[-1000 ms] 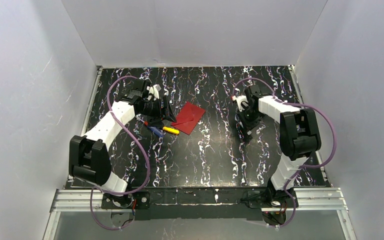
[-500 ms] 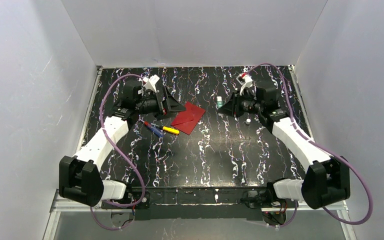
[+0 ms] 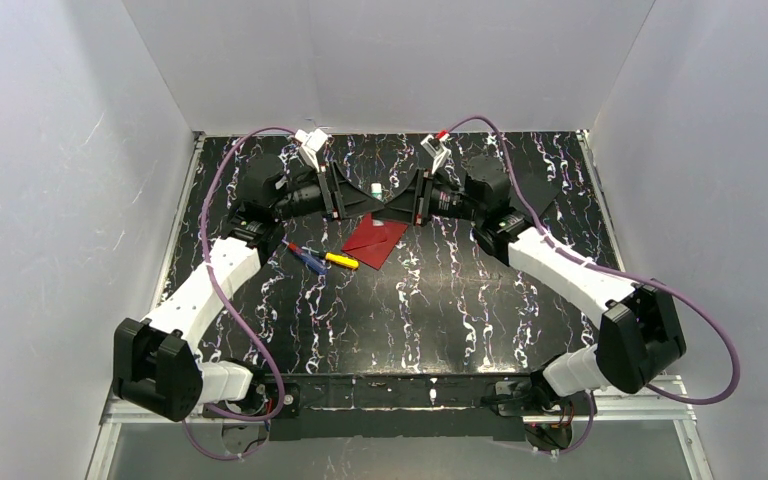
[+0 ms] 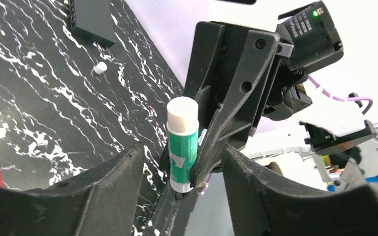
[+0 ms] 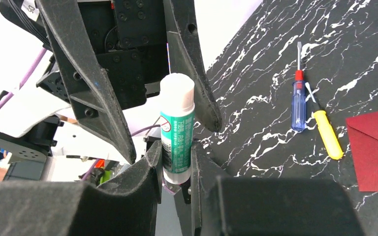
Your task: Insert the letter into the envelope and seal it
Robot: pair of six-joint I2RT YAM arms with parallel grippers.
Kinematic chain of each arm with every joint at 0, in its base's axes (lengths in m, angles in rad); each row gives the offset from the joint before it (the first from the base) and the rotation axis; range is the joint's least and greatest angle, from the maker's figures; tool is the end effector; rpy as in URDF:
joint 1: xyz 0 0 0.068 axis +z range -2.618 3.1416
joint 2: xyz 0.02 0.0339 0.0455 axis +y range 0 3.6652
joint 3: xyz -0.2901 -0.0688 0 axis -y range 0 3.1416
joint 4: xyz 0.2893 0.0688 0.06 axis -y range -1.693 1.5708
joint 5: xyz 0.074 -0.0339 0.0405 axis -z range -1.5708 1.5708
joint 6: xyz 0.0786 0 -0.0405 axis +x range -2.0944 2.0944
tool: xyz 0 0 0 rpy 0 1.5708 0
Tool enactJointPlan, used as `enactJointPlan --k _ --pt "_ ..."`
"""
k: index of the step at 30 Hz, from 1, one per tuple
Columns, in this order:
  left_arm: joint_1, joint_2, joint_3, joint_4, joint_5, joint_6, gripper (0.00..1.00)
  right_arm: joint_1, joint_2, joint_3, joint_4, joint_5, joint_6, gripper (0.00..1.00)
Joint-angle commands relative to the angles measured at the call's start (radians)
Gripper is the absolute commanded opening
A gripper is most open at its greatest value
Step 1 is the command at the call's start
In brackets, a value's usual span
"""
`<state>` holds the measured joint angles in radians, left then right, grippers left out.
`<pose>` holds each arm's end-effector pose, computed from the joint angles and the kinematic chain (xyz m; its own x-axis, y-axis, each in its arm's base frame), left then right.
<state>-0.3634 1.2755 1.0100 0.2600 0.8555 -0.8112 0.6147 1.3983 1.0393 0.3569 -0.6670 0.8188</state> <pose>0.3117 -0.1820 0.3723 -0.6842 -0.2486 -0.6856 0.6427 0.2388 -0.7280 0.2970 0.2692 0.3535 -0.7012 0.2074 -0.6821 -0.6535 0.1956 0.7312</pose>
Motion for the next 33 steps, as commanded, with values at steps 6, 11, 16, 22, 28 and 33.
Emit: enactJointPlan --k 6,11,16,22,28,33 --pt "-0.004 -0.02 0.017 0.098 0.01 -0.066 0.37 0.011 0.037 0.068 0.089 -0.054 0.088 0.06" --pt "-0.003 0.001 0.019 0.124 -0.001 -0.122 0.39 0.013 0.051 0.066 0.097 -0.093 0.08 0.06" --pt "-0.004 0.011 0.012 0.133 -0.016 -0.128 0.2 0.013 0.057 0.054 0.102 -0.098 0.075 0.03" --pt "-0.003 0.023 0.007 0.133 -0.015 -0.124 0.19 0.014 0.064 0.049 0.117 -0.1 0.074 0.02" --pt "-0.009 0.035 -0.003 0.133 0.023 -0.112 0.31 0.02 0.096 0.083 0.129 -0.092 0.07 0.03" --pt "-0.01 0.04 0.011 0.137 0.039 -0.107 0.14 0.022 0.099 0.096 0.144 -0.082 0.073 0.05"
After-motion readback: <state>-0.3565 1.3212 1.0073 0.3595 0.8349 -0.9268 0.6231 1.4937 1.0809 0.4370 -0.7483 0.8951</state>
